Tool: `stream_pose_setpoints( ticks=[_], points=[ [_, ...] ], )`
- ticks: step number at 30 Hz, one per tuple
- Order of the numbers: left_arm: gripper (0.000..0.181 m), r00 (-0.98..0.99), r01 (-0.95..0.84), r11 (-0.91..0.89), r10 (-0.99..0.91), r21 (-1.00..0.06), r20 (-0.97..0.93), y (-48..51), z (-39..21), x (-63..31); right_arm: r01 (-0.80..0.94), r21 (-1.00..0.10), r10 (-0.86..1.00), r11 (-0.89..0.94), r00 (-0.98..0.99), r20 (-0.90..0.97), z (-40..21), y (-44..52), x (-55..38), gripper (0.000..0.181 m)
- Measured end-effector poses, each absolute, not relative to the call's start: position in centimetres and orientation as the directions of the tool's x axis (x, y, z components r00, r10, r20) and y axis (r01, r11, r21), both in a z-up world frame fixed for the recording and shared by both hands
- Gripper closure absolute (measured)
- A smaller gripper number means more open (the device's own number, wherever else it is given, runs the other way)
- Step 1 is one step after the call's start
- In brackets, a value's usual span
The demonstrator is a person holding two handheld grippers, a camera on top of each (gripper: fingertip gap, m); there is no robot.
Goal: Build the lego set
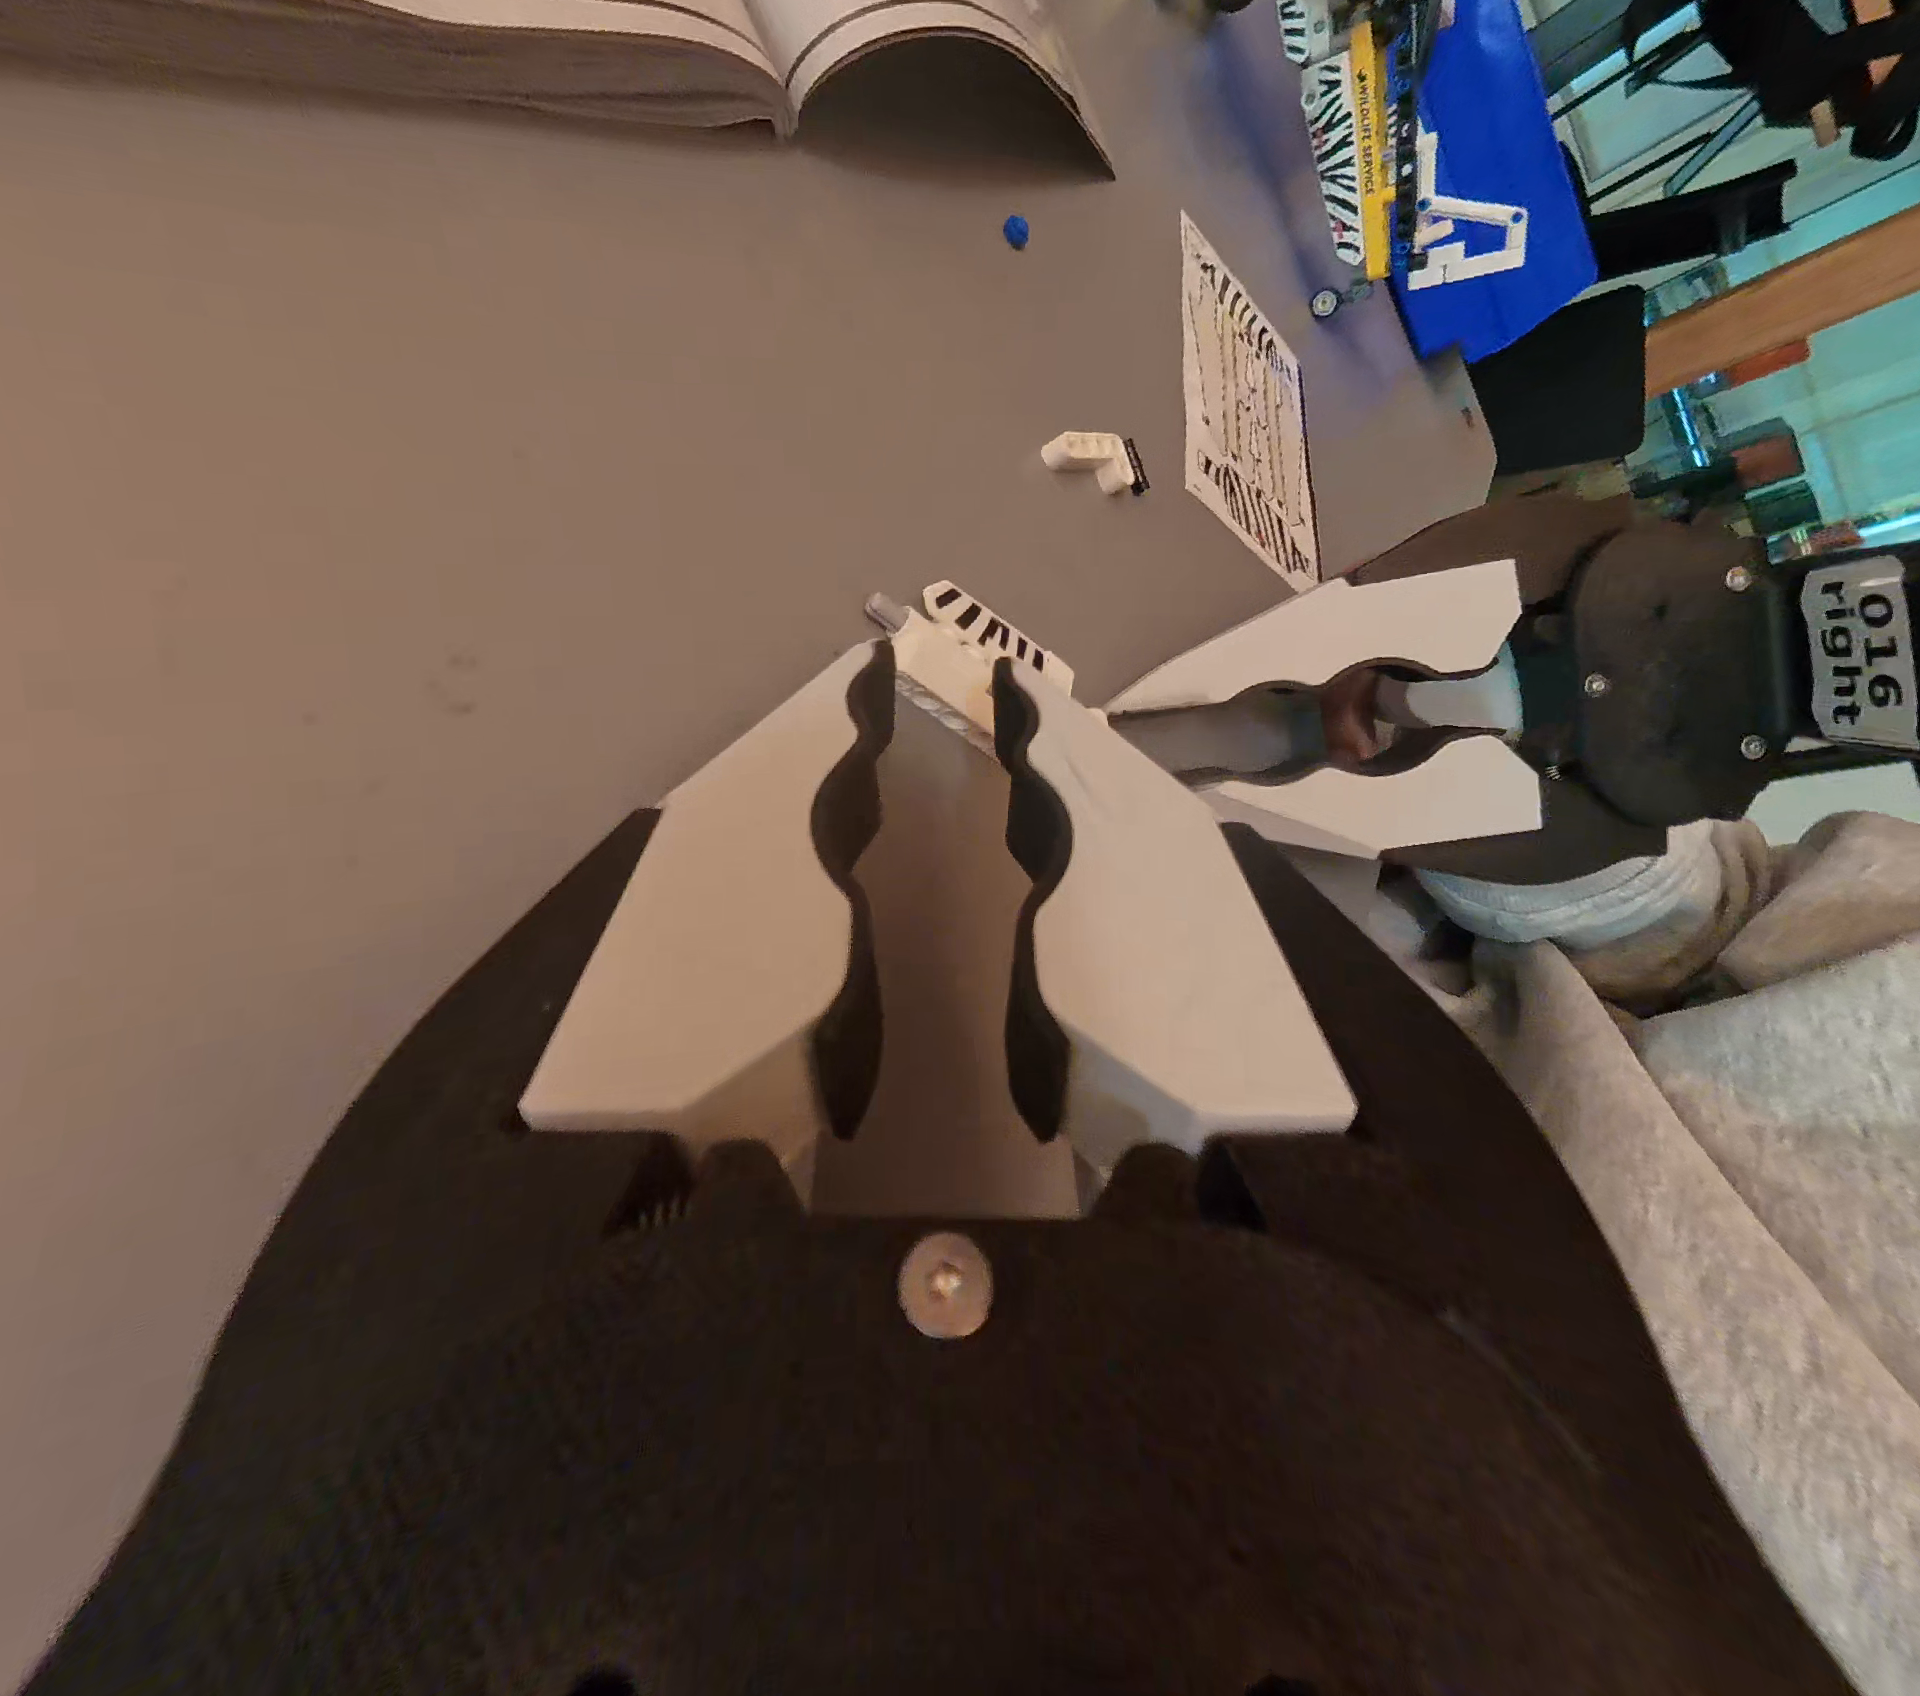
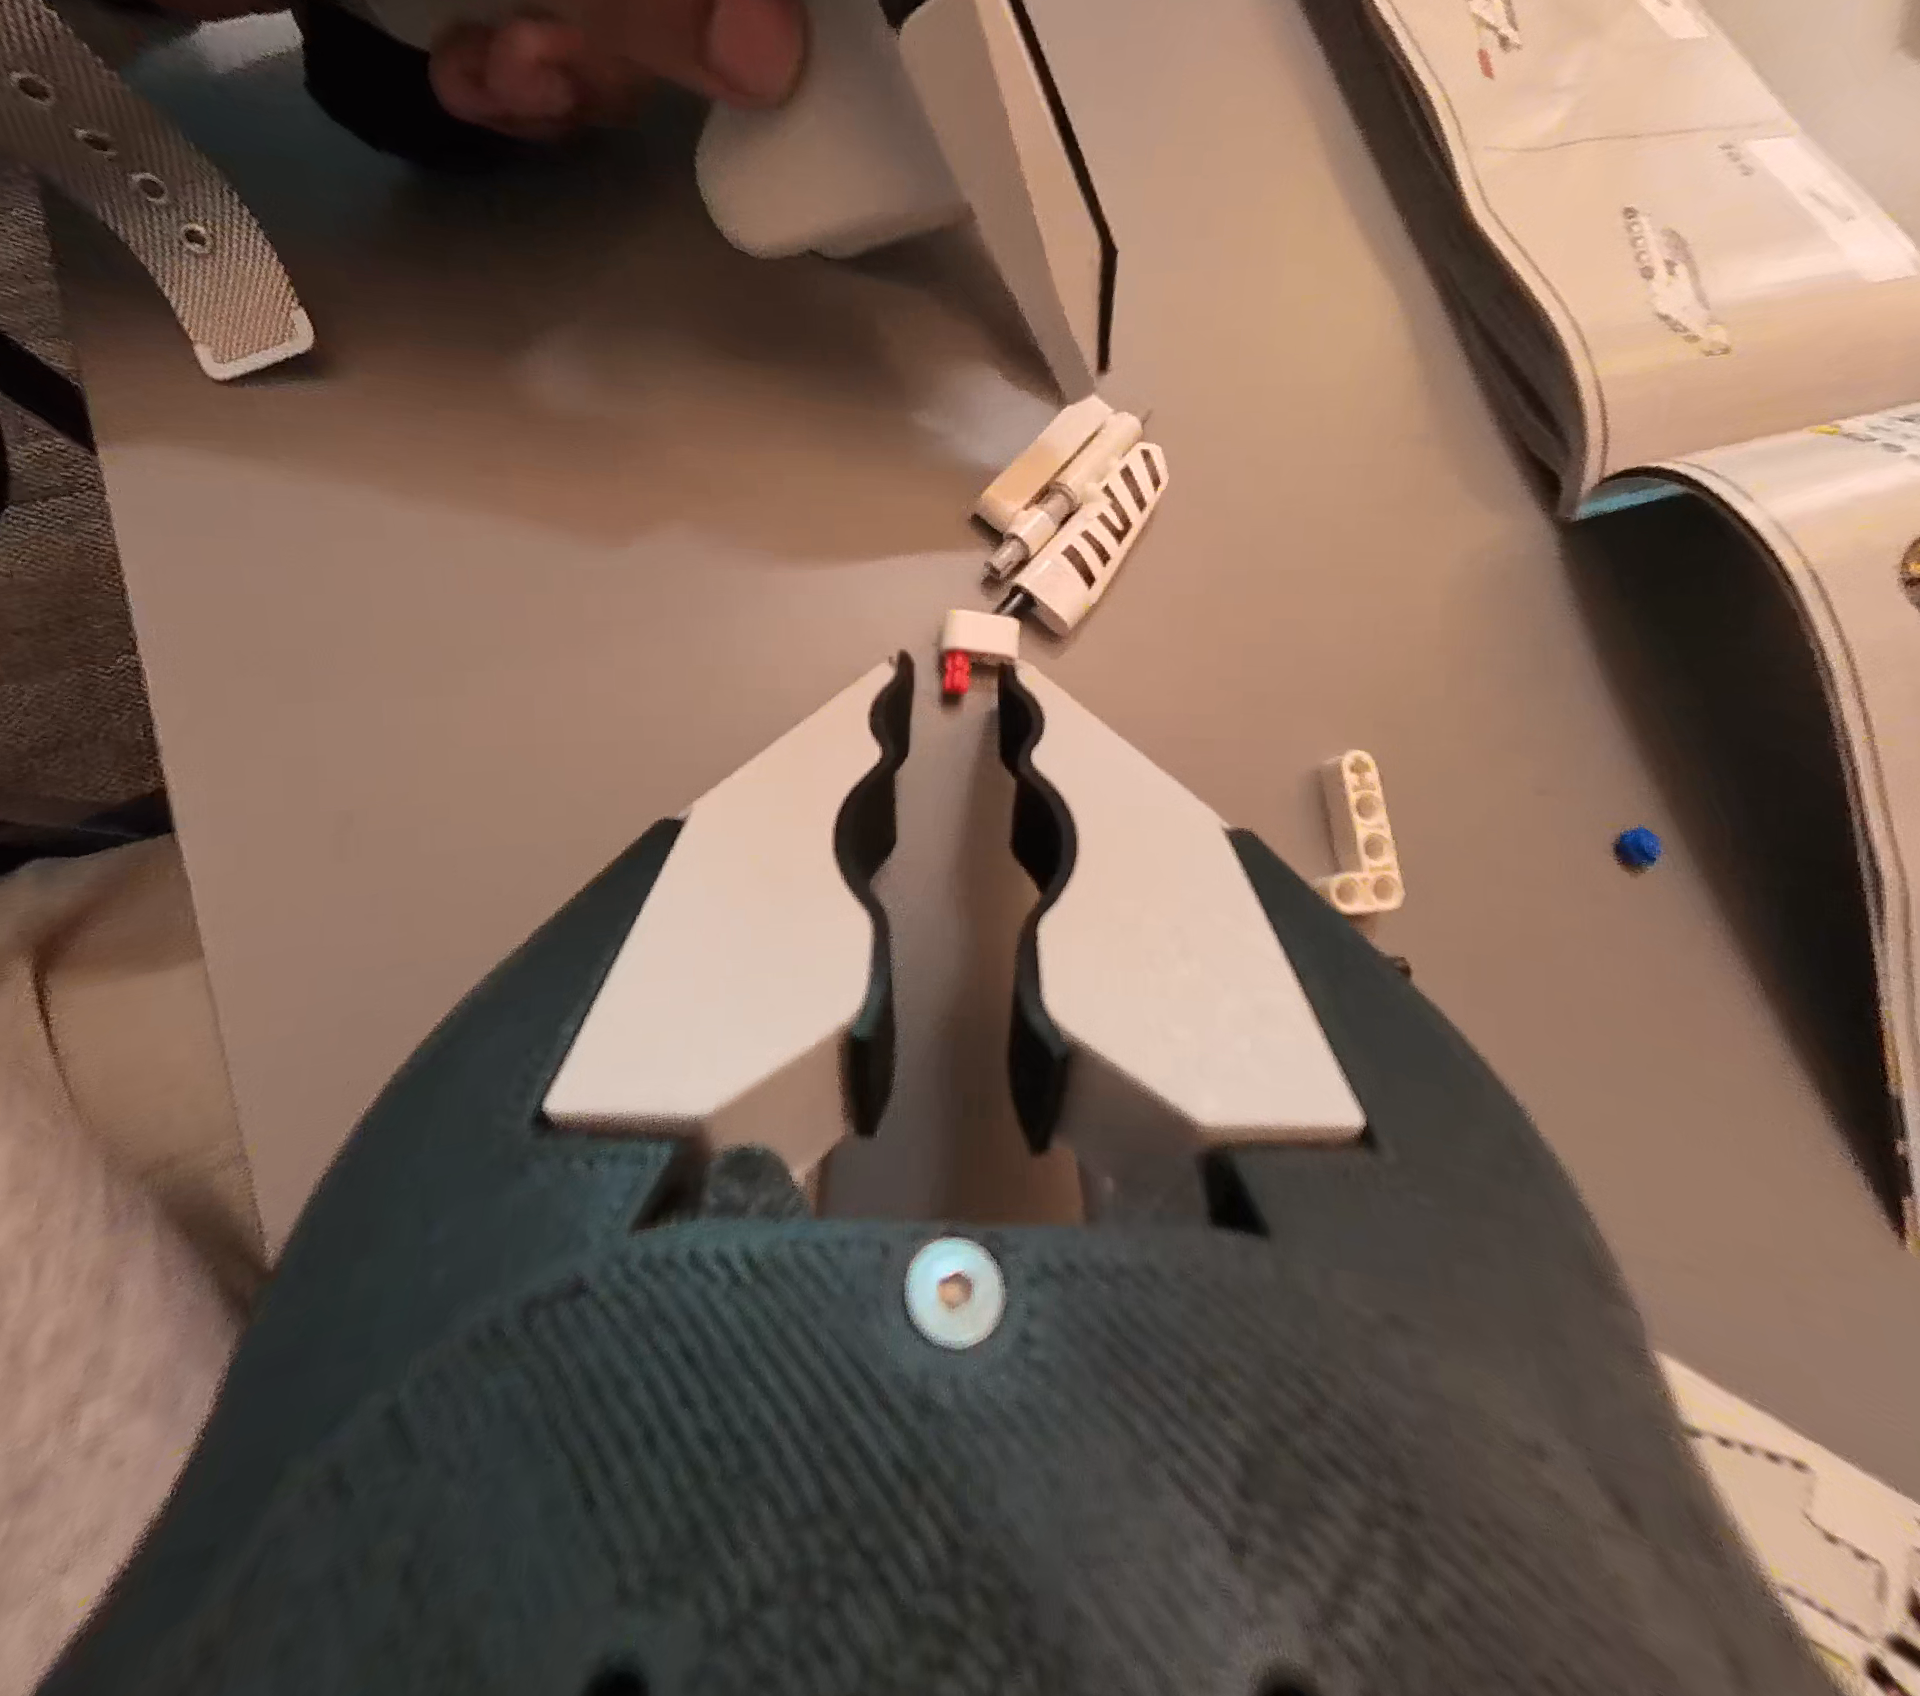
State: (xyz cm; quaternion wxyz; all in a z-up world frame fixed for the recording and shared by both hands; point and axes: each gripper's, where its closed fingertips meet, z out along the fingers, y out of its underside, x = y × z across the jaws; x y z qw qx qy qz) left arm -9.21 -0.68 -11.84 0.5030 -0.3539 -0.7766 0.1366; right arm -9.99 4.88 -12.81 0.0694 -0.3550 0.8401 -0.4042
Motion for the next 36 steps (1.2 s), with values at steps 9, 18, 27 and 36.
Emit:
stream_pose_setpoints(
  ticks=[9, 18, 27, 36],
  points=[
    [0.172, -0.210, 0.516, 0.700, 0.662, -0.493, 0.719, 2.0, -12.4, -9.7, -0.477, -0.740, -0.611, 0.474, -0.784, 0.114, -13.0, 4.7, -10.6, 0.173],
    [0.174, 0.012, 0.639, 0.633, 0.560, -0.437, 0.829, 7.4, -10.4, -10.5, -0.436, -0.699, -0.525, 0.567, -0.845, 0.101, -13.1, 7.1, -13.9, 0.173],
    [0.156, -0.222, 0.508, 0.627, 0.758, -0.591, 0.614, 1.4, -11.6, -10.0, -0.437, -0.727, -0.585, 0.530, -0.809, 0.059, -13.0, 7.6, -11.0, 0.174],
    [0.156, -0.138, 0.579, 0.624, 0.709, -0.525, 0.691, 4.0, -12.0, -10.6, -0.415, -0.726, -0.540, 0.548, -0.839, 0.072, -13.0, 6.6, -11.3, 0.174]
  ],
)
